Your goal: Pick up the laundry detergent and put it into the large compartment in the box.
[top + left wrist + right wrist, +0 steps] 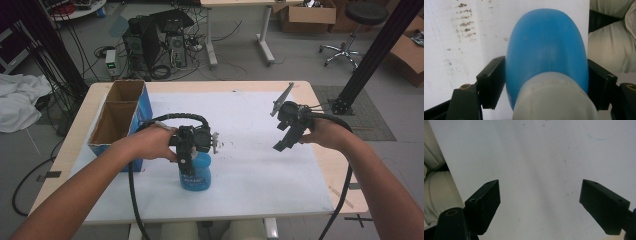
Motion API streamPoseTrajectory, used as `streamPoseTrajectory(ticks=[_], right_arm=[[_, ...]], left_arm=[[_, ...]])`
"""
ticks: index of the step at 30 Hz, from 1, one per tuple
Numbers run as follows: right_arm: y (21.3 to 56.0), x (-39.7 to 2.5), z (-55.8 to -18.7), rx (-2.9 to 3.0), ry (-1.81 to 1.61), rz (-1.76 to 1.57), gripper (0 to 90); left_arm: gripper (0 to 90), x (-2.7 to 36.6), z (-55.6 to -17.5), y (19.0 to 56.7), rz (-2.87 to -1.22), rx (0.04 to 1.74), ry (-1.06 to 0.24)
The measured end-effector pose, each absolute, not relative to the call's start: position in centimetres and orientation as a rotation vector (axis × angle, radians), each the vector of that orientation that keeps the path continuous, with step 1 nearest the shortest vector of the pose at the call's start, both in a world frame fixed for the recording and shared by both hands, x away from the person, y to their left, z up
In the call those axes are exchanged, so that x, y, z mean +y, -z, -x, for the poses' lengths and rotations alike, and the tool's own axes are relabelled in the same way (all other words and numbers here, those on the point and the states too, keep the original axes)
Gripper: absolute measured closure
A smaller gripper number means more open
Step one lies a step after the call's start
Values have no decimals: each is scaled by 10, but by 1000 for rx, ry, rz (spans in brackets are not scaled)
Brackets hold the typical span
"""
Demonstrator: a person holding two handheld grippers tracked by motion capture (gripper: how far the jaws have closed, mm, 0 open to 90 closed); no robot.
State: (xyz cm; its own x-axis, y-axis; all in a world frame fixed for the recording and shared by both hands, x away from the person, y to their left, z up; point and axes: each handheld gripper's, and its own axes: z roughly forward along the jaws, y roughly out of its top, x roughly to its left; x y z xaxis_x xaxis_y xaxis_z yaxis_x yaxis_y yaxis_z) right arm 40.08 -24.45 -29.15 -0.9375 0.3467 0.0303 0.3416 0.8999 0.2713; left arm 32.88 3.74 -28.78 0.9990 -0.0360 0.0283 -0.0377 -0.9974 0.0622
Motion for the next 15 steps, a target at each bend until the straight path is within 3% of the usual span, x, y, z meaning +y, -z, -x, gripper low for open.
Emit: streamPoseTrajectory(ticks=[15], right_arm=[[292, -243, -402, 3046, -429, -545, 169]], left_arm=[[322, 38, -329, 287, -3074, -64, -42]])
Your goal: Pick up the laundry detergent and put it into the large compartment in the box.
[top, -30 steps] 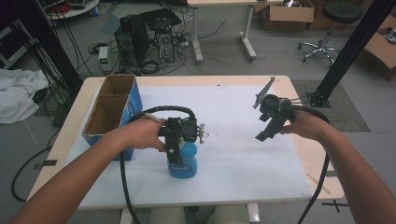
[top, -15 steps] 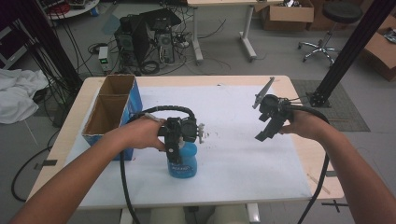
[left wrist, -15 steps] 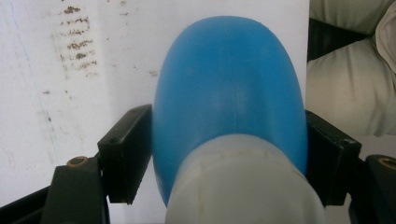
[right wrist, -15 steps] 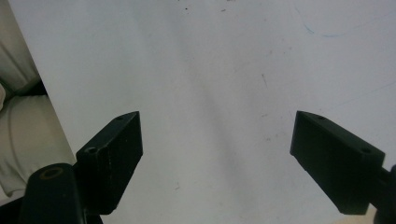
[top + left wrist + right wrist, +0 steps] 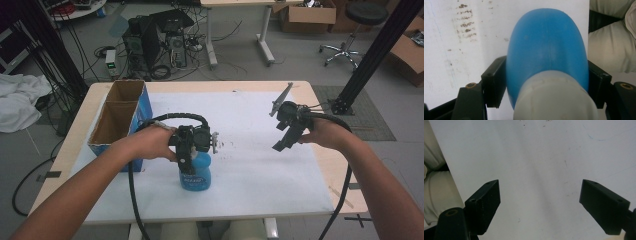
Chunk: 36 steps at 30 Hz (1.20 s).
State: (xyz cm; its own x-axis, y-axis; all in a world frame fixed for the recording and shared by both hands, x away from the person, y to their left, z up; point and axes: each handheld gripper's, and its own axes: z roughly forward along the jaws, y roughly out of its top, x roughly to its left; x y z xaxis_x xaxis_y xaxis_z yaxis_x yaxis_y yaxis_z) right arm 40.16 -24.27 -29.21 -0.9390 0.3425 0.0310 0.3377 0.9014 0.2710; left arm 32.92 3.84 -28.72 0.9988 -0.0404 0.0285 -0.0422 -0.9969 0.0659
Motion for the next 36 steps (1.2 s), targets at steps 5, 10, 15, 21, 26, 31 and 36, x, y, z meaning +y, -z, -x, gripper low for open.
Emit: streamPoseTrajectory(ticks=[5, 10, 15, 21, 26, 31, 36], right_arm=[[292, -242, -402, 3048, -430, -543, 169], [293, -241, -402, 3050, -427, -542, 169], [293, -240, -402, 3053, -425, -536, 170], [293, -240, -402, 3053, -430, -534, 170], [293, -240, -402, 3053, -430, -535, 170], [293, -240, -402, 3056, -427, -534, 170], [293, -239, -402, 3059, -427, -523, 172]], left_arm=[[329, 39, -329, 287, -3072, -64, -47], [346, 39, -329, 287, -3068, -67, -48], [356, 39, -329, 287, -3071, -73, -41], [371, 39, -329, 287, -3068, -78, -39], [374, 40, -329, 287, -3065, -81, -36], [378, 40, -329, 286, -3061, -60, -35], [379, 40, -329, 279, -3063, 9, -20]])
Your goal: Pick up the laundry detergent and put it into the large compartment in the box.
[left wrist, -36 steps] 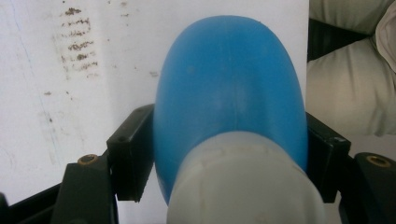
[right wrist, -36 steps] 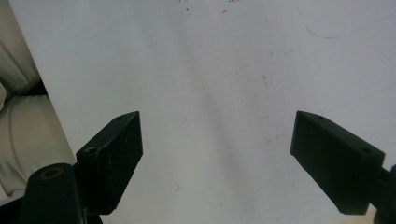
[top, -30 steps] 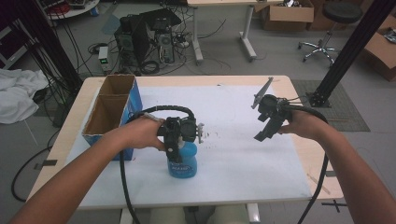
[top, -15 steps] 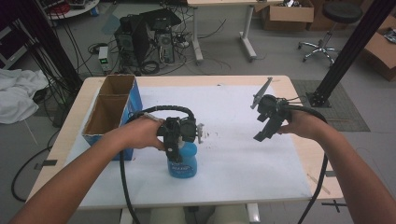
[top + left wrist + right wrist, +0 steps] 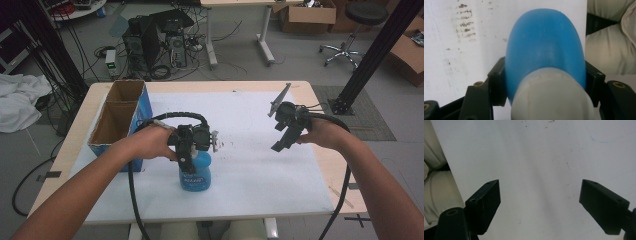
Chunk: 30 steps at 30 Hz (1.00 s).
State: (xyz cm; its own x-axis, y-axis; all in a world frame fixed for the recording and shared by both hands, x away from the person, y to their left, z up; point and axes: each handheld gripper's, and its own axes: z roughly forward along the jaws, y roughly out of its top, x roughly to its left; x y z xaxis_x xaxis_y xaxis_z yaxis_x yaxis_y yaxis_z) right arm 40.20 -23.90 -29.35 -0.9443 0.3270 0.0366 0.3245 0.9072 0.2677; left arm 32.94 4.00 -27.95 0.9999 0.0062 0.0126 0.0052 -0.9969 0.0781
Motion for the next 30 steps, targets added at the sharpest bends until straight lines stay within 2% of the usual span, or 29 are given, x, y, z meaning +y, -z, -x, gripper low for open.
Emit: streamPoseTrajectory(ticks=[4, 13, 22, 30], right_arm=[[293, -238, -401, 3061, -430, -523, 173], [293, -239, -397, 3056, -442, -515, 172], [292, -240, -394, 3049, -463, -503, 173], [291, -240, -392, 3047, -472, -490, 173]], left_arm=[[379, 42, -333, 265, -3085, 191, -73], [379, 47, -338, 242, -3063, 431, -126], [379, 53, -347, 209, -2941, 738, -113], [379, 57, -355, 175, -2841, 945, -180]])
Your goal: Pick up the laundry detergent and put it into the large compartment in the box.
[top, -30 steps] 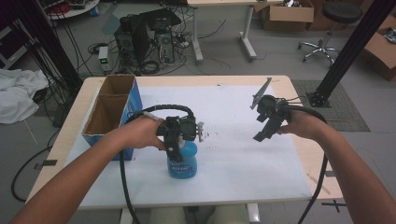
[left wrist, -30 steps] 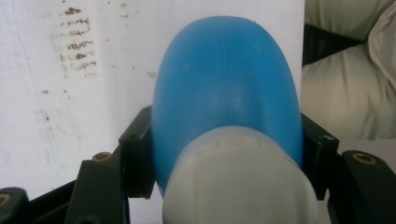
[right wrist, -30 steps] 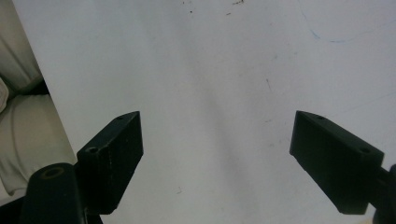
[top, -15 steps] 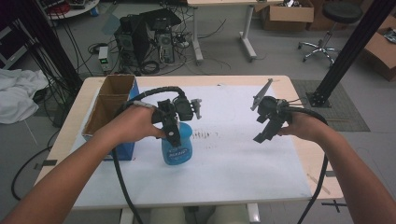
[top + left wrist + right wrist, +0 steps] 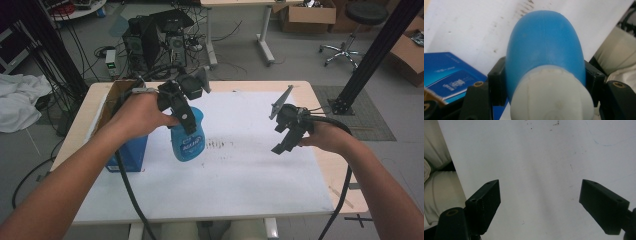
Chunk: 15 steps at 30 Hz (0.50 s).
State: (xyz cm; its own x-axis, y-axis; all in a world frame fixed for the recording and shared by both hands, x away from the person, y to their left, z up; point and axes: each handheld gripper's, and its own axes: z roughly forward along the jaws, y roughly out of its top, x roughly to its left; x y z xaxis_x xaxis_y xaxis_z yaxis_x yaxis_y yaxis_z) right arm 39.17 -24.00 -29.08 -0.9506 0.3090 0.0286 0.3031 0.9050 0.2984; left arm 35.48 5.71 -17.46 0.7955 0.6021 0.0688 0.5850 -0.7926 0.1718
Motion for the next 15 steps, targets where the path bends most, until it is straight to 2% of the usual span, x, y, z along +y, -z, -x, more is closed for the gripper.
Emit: streamPoseTrajectory(ticks=[15], right_arm=[[286, -235, -392, 3057, -461, -447, 175]], left_arm=[[380, 82, -372, 130, -2650, 1316, -202]])
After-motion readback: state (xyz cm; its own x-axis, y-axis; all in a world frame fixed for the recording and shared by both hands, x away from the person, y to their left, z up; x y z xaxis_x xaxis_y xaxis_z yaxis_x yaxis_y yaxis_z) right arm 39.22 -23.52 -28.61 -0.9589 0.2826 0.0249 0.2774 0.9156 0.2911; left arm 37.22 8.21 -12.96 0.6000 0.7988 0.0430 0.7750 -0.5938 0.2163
